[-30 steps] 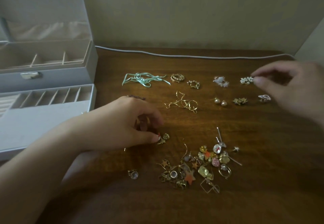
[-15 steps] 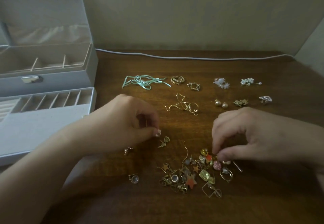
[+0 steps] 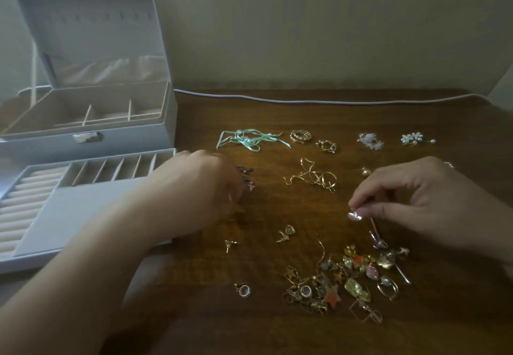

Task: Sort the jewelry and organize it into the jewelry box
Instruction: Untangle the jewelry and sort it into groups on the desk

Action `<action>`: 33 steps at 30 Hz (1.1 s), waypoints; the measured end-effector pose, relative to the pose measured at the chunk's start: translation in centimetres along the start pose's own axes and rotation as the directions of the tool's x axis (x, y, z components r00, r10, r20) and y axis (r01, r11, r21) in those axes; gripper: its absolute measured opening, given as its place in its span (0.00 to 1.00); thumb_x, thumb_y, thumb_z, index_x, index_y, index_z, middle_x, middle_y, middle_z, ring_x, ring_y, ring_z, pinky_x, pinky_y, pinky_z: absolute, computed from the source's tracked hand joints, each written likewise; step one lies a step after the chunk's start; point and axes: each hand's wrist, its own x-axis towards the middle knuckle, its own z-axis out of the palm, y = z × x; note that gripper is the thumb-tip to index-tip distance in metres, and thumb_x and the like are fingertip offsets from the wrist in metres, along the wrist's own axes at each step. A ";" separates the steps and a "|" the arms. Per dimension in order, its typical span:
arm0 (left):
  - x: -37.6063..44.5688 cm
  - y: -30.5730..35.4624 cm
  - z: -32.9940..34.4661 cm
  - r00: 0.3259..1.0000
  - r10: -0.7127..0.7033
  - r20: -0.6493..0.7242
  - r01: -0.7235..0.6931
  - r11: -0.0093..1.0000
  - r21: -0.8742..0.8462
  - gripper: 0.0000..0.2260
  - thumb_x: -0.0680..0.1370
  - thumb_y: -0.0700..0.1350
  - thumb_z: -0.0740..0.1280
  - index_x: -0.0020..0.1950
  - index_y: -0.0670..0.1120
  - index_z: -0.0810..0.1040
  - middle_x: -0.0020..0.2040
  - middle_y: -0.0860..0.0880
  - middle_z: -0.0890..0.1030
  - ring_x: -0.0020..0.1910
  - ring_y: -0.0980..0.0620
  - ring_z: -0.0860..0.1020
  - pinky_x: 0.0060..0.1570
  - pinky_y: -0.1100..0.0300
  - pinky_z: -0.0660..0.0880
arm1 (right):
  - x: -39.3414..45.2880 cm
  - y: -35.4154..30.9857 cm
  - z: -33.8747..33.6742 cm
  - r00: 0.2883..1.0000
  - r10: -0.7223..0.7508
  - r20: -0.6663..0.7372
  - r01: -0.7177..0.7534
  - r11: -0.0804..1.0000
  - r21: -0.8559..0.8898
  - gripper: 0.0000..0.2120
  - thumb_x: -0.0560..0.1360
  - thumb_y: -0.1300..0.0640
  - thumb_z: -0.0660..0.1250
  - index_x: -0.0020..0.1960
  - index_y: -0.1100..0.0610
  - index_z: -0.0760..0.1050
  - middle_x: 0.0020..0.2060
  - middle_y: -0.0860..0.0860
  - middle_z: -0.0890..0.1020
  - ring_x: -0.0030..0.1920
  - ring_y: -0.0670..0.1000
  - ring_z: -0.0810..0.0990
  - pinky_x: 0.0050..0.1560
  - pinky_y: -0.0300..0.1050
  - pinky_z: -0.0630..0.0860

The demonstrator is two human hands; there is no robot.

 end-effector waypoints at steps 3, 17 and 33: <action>-0.1 0.0 -0.1 0.998 0.019 0.054 -0.019 1.000 -0.005 0.11 0.66 0.59 0.64 0.44 0.59 0.81 0.45 0.61 0.79 0.49 0.57 0.78 0.52 0.57 0.75 | 1.1 -1.3 0.4 0.995 0.052 -0.087 -0.045 0.996 0.082 0.07 0.66 0.50 0.71 0.43 0.42 0.82 0.40 0.35 0.83 0.42 0.38 0.82 0.41 0.27 0.75; 0.9 -1.1 0.7 0.997 0.009 0.074 0.011 0.966 -0.257 0.07 0.73 0.47 0.74 0.47 0.57 0.79 0.40 0.59 0.78 0.41 0.62 0.77 0.37 0.73 0.71 | 10.2 -5.2 6.2 0.964 0.200 0.174 -0.204 0.979 0.011 0.11 0.70 0.58 0.76 0.48 0.47 0.78 0.37 0.48 0.85 0.28 0.37 0.78 0.33 0.35 0.73; 0.7 -2.8 0.3 0.975 -0.006 0.221 0.070 0.956 -0.285 0.13 0.77 0.42 0.69 0.48 0.63 0.81 0.47 0.61 0.78 0.47 0.59 0.77 0.45 0.68 0.71 | 9.1 -6.3 6.7 0.975 0.170 0.141 -0.166 0.985 -0.038 0.04 0.78 0.54 0.66 0.47 0.47 0.80 0.36 0.46 0.84 0.30 0.36 0.78 0.30 0.30 0.70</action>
